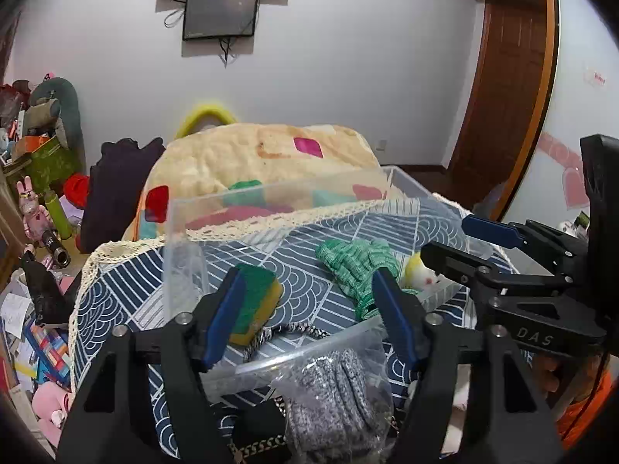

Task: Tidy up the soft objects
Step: 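Grasp the bagged steel wool with the left tool while the right tool grasps the white hat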

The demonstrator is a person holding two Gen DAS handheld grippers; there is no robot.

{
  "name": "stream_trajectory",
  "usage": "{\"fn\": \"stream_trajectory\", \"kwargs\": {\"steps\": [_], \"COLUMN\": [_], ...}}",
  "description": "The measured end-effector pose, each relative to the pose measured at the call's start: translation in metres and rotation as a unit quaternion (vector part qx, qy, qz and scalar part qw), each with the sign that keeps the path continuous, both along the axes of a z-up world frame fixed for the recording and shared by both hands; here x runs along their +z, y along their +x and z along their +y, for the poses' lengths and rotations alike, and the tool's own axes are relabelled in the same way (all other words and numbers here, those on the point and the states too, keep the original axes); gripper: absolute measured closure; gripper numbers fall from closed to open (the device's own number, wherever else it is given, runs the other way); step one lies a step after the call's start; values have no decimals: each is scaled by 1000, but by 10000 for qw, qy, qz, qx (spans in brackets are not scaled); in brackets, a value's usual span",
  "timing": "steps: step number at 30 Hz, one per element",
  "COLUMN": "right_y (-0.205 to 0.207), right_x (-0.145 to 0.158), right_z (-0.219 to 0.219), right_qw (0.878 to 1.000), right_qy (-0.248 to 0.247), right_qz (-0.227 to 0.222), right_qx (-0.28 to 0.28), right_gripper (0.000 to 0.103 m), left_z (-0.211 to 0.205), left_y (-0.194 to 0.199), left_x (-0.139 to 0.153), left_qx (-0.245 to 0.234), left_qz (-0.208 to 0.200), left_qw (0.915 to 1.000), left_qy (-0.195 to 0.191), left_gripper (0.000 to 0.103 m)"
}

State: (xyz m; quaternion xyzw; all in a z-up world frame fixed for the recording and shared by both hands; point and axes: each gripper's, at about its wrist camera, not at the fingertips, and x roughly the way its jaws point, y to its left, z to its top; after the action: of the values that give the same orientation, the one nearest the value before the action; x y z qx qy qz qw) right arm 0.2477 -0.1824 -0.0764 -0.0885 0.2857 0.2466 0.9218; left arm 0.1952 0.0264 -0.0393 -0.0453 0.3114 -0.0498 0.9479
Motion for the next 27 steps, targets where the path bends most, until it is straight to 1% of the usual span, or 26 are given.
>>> {"fn": "stream_trajectory", "kwargs": {"steps": [4, 6, 9, 11, 14, 16, 19, 21, 24, 27], "right_y": [-6, -10, -17, -25, -38, -45, -56, -61, -65, -69], "right_x": [9, 14, 21, 26, 31, 33, 33, 31, 23, 13], "right_z": [-4, -8, -14, -17, -19, -19, -17, -15, -12, -8], "right_qw": [9999, 9997, 9993, 9989, 9981, 9976, 9968, 9967, 9971, 9978], "right_qy": [88, 169, 285, 341, 362, 325, 308, 338, 324, 229], "right_qz": [-114, -170, -255, -331, -486, -604, -725, -711, -638, -557], "right_qx": [-13, -14, 7, 38, 110, 104, 139, 207, 273, 290], "right_gripper": [35, 34, 34, 34, 32, 30, 28, 27, 27, 27], "left_z": [6, 8, 11, 12, 11, 7, 3, 2, 3, 5], "left_y": [-14, -20, -30, -38, -52, -60, -67, -71, -77, -81], "left_x": [11, 16, 23, 27, 31, 29, 23, 18, 9, -1], "left_qx": [140, 182, 244, 293, 390, 409, 423, 389, 342, 329], "left_qz": [-198, -269, -360, -447, -641, -737, -701, -641, -551, -409], "left_qw": [9997, 9995, 9990, 9986, 9969, 9956, 9949, 9952, 9961, 9975], "left_qy": [-20, -4, 39, 58, 237, 404, 590, 632, 600, 478], "left_gripper": [26, 25, 21, 13, 7, 6, 5, 5, 5, 5]}}
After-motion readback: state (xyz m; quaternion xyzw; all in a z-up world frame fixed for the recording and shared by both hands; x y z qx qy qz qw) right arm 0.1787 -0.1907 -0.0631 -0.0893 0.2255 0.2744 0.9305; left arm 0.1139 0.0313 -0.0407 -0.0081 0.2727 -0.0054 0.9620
